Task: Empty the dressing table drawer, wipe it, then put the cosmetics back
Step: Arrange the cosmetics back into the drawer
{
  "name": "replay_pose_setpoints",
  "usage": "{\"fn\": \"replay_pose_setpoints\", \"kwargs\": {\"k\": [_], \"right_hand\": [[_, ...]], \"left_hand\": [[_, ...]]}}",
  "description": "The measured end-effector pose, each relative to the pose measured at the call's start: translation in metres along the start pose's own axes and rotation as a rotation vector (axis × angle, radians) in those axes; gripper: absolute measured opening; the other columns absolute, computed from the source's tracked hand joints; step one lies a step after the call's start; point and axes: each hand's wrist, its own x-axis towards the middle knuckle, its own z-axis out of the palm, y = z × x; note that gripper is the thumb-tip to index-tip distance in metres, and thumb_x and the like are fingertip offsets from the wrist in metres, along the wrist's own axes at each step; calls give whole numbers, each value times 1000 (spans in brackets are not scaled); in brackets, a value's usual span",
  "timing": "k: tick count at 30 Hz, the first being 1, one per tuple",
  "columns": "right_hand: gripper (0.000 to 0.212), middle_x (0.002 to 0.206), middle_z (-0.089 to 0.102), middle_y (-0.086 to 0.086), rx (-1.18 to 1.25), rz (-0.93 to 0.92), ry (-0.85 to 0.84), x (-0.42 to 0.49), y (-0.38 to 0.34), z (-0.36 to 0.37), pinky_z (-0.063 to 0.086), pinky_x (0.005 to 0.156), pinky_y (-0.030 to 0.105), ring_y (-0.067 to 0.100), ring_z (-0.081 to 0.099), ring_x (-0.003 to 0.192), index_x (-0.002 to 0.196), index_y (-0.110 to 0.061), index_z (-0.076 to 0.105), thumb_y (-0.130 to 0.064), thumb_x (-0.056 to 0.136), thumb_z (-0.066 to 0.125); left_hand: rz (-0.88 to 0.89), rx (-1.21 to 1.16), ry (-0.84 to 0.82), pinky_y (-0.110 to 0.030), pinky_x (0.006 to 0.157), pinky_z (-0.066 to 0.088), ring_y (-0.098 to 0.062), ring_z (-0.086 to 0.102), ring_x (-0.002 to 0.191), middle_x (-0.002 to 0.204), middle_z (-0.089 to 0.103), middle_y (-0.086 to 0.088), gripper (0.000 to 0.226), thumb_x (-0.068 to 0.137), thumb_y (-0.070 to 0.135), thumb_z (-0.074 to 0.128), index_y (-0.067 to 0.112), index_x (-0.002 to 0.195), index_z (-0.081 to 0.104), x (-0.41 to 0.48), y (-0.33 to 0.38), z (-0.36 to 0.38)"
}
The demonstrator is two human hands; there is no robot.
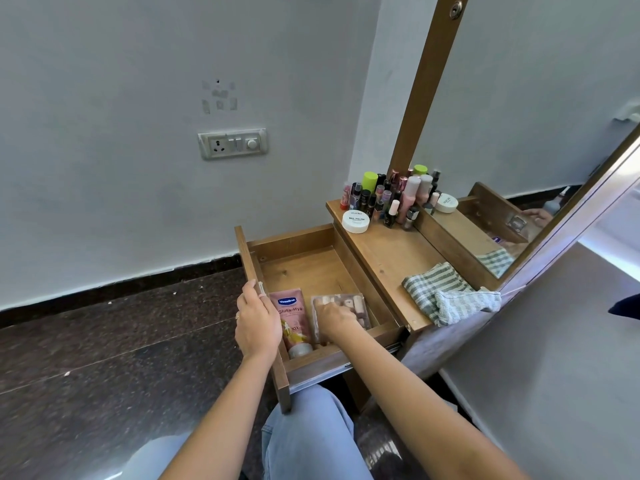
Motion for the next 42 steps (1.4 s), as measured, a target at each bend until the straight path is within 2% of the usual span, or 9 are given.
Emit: {"fn": "replay_pose_setpoints", "kwargs": {"k": [2,5,9,22,26,33,35,38,42], "right_hand": [[69,146,29,26,83,8,12,3,-2,-5,42,98,50,45,35,131,143,-12,24,-24,87,64],[89,158,3,20,197,-21,5,7,-2,-9,26,111,54,44,6,144,151,-18,11,-31,84,69],[89,159,-4,16,257,-12,-45,13,4,-6,15,115,58,40,-7,145,152,-19,11,-29,84,68],[83,144,37,16,170,-52,-52,12,24,1,34,109,51,37,19,142,141,-18,29,-24,73,78],[84,143,39,14,189,-48,-45,11,27,1,36,108,50,35,26,139,140,-20,32,-24,72,80],[85,150,29,15,203,-41,-57,7,25,1,31,110,54,36,13,144,143,-18,27,-23,75,77],[87,149,28,15,205,-38,-53,5,23,1,34,108,52,37,20,141,145,-17,24,-22,77,77],[81,148,31,10,360,-68,127,-3,17,-10,43,103,42,32,35,134,145,-17,27,-15,79,74],[58,142,41,8,510,-172,566,-12,26,-56,41,105,31,21,43,128,142,-12,36,-4,88,56]], "left_hand": [[0,2,3,-43,68,57,-29,63,97,129,55,-13,36,101,23,38,17,137,40,1,-1,0],[-1,0,4,-43,68,57,-30,63,98,129,55,-13,36,101,23,38,17,137,40,1,0,1],[1,-1,9,-41,67,56,-29,63,99,128,56,-13,36,102,23,38,17,137,41,1,0,1],[-9,-3,7,-38,66,54,-28,62,100,130,55,-12,36,102,24,38,18,137,40,2,-1,3],[-7,-1,9,-37,65,54,-28,62,100,129,55,-11,36,101,24,40,18,137,40,1,-2,3],[-12,-6,7,-37,66,55,-28,63,100,130,55,-11,37,101,24,39,18,137,40,2,-1,3],[-11,-10,8,-38,66,55,-28,63,99,130,55,-12,36,101,24,39,18,137,40,2,-1,3],[-11,-12,7,-41,69,56,-29,62,102,132,53,-12,36,102,24,38,18,137,40,1,-1,2],[-1,-28,3,-42,71,55,-30,62,102,132,53,-13,36,102,24,37,17,137,39,0,-1,1]]}}
